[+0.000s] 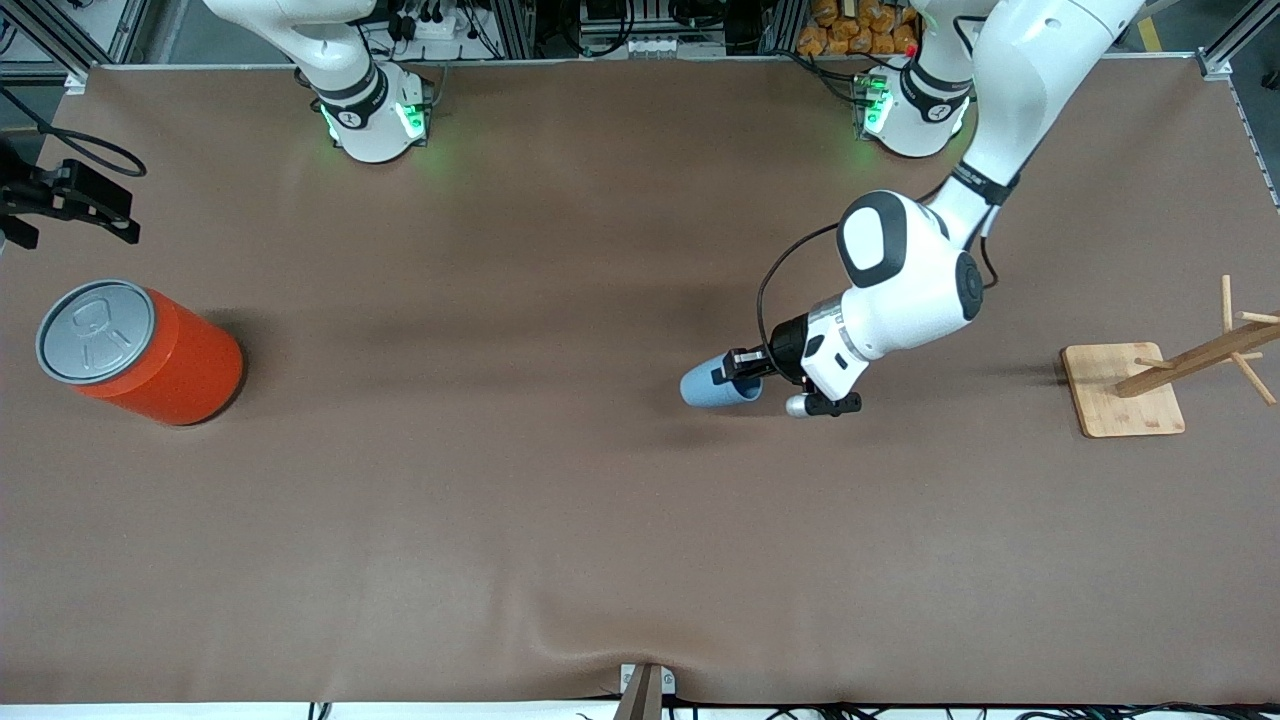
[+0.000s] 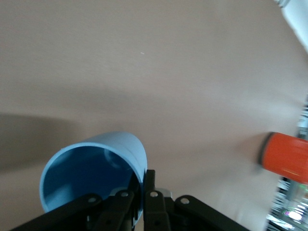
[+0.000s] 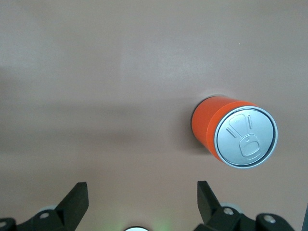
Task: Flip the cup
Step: 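Lift the blue cup with the left gripper and rotate it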
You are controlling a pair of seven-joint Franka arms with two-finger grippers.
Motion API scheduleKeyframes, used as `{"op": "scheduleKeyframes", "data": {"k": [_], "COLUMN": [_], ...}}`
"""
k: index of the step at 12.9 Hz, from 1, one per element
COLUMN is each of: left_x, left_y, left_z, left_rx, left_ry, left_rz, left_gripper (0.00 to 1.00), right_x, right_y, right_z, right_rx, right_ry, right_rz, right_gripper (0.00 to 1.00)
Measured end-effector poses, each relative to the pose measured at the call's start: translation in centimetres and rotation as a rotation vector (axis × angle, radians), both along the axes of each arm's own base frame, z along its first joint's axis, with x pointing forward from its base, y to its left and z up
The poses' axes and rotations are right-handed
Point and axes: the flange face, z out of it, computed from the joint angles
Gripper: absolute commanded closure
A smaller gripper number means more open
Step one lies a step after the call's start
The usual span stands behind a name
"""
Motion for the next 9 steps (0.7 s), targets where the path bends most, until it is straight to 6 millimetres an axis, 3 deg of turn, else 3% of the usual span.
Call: {"op": "scheduleKeyframes", "data": {"k": [9], "left_x": [-0.7], "left_y": [-5.7], "left_z": [7.3], "left_rx": [0.41], "left_ry": [0.043], "left_rz": [-0.135], "left_gripper": [1.0], "right_x": [-0.1], "right_y": [0.0], "right_z": [0.0], "right_rx": [0.003], "right_ry": [0.004], "right_rz": [0.0], "right_gripper": [0.0]}}
